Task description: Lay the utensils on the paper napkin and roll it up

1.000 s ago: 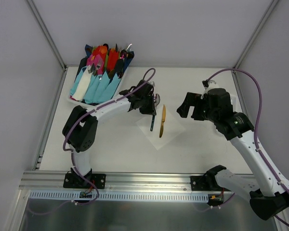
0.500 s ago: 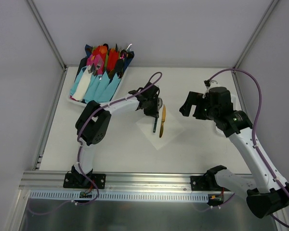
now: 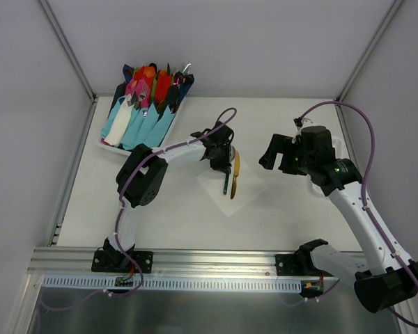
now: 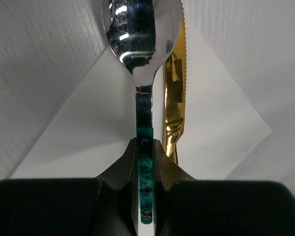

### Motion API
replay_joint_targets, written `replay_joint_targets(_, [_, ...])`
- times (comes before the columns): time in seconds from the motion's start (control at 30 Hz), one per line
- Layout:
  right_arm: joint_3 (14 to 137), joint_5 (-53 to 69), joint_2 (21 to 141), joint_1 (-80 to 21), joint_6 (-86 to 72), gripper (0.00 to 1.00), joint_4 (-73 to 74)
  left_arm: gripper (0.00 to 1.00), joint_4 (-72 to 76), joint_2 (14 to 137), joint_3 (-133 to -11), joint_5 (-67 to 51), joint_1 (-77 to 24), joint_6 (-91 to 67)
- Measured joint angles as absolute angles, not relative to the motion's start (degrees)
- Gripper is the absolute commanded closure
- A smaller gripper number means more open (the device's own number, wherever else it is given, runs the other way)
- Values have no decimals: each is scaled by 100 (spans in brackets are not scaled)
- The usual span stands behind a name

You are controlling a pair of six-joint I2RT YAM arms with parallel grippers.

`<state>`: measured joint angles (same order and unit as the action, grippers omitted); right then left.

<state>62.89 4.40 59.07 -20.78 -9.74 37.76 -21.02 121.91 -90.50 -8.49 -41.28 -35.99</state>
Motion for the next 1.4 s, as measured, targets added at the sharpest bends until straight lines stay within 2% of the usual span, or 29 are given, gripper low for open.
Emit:
replay_joint_targets(1.23, [6062, 819, 6034, -1892, -941, 1, 3664, 92, -2222, 12475, -9358, -895, -4241, -3806])
replay_joint_targets(1.4, [6062, 843, 6034, -1876, -934, 1, 3662, 87, -2222, 12475, -9358, -895, -4241, -3837])
